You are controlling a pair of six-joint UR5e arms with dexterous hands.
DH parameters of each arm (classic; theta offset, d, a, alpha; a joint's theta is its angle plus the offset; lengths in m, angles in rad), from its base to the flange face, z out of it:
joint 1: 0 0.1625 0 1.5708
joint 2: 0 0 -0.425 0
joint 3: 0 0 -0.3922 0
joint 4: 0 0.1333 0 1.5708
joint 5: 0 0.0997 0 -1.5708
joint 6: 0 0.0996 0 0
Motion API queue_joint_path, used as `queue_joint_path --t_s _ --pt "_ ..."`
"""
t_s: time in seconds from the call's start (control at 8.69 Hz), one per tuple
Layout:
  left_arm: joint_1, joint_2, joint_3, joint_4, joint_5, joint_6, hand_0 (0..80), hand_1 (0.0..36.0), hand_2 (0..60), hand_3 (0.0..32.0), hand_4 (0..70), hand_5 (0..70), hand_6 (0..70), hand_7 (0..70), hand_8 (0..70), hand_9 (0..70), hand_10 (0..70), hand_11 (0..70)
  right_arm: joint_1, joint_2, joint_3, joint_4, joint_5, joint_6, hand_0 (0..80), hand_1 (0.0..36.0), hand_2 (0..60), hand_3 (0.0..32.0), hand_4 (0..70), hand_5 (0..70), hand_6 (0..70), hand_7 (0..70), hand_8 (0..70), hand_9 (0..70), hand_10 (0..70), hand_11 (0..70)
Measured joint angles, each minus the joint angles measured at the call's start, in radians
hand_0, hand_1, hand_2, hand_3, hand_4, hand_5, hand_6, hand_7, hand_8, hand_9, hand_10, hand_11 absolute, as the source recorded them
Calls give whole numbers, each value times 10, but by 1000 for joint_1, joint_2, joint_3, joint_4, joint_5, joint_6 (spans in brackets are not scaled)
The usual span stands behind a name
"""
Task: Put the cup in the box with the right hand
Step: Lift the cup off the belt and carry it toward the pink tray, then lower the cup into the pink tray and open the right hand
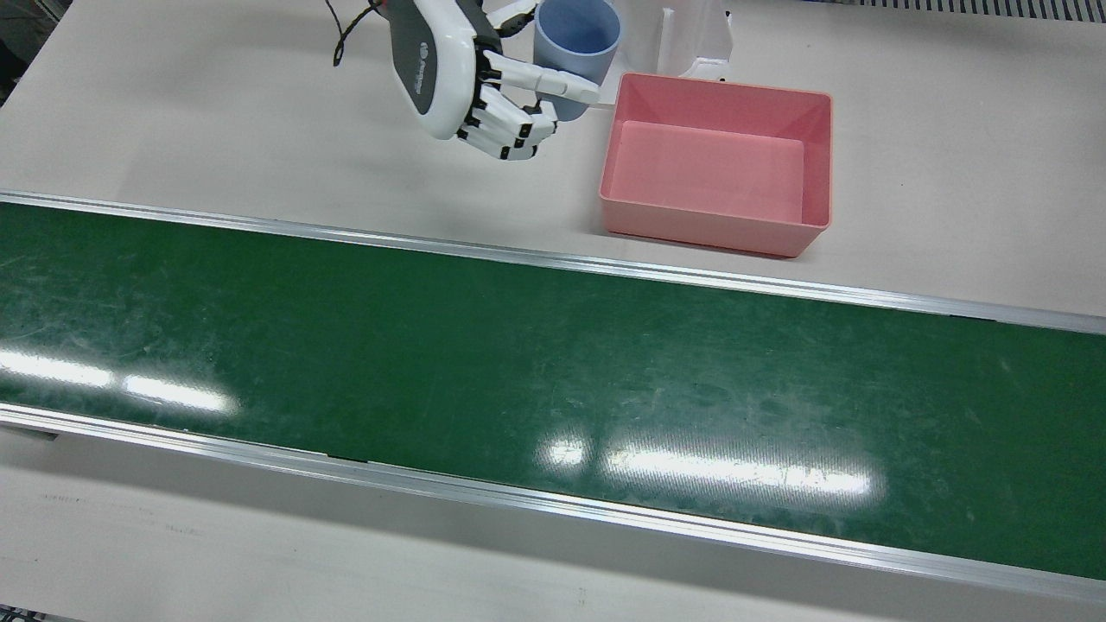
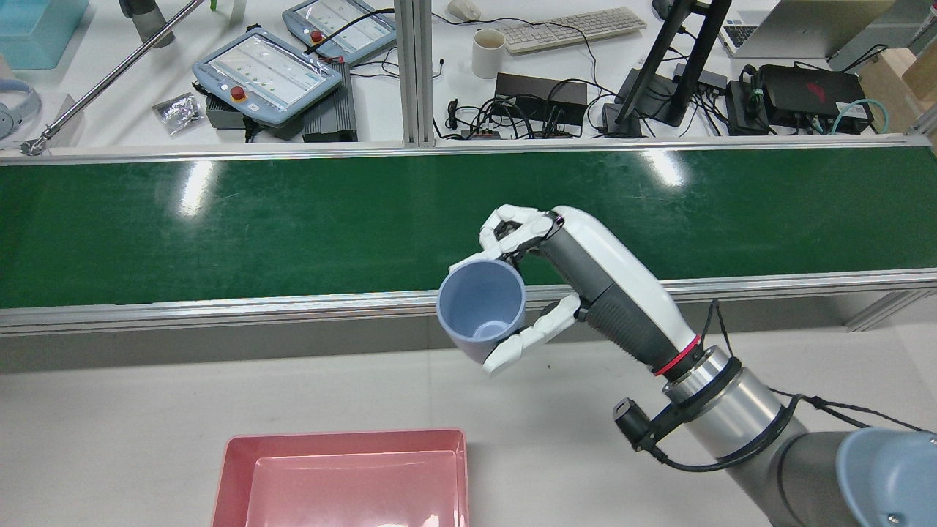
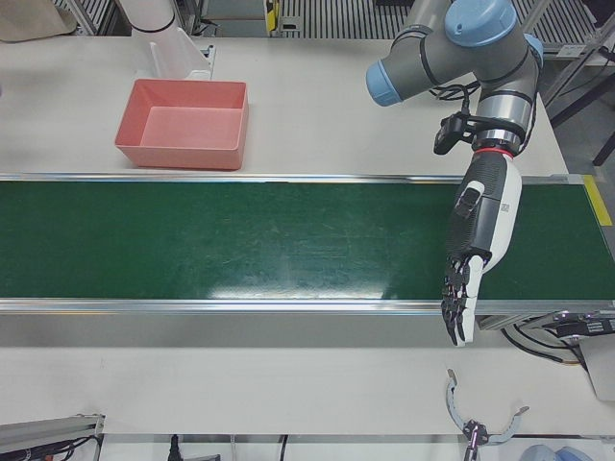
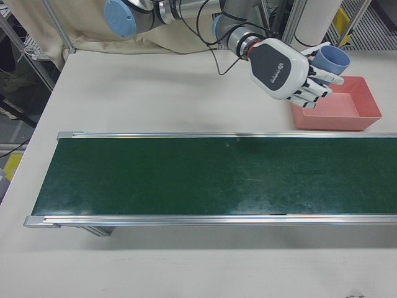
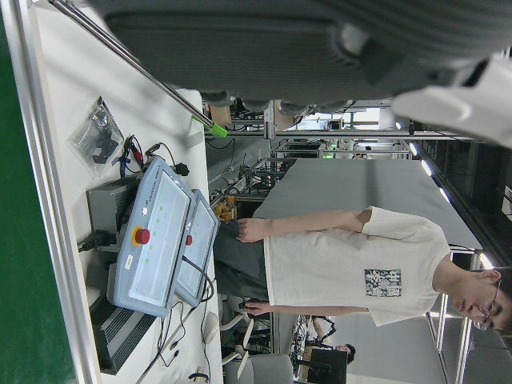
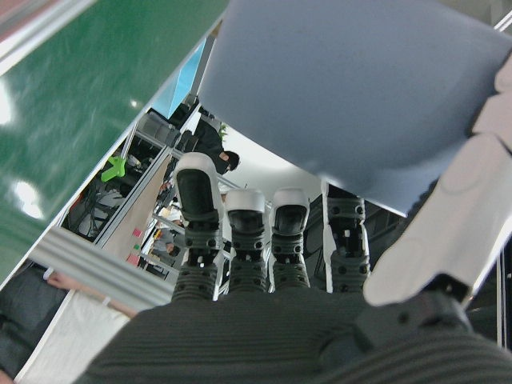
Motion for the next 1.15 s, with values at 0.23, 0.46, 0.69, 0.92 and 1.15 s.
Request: queue_joint_path --t_s 0.23,0.46,0.69,0.92,1.15 --pt "1 0 0 0 0 0 0 0 0 0 0 0 0 0 0 0 0 0 -112 22 -121 138 5 -103 449 76 356 0 700 39 335 700 424 679 377 514" --pt "1 0 0 0 0 0 0 0 0 0 0 0 0 0 0 0 0 0 -150 29 -228 223 6 -125 425 0 0 0 700 0 202 700 164 381 158 212" --pt "1 0 0 0 0 0 0 0 0 0 0 0 0 0 0 0 0 0 -160 35 -258 241 6 -128 248 0 0 0 608 0 85 428 23 123 20 17" --pt "1 0 0 0 0 0 0 0 0 0 0 0 0 0 0 0 0 0 -169 52 -268 241 4 -128 82 0 0 0 658 0 94 490 35 151 19 11" --pt "1 0 0 0 0 0 0 0 0 0 0 0 0 0 0 0 0 0 -173 71 -268 218 -1 -127 82 0 0 0 700 0 147 700 68 240 30 23"
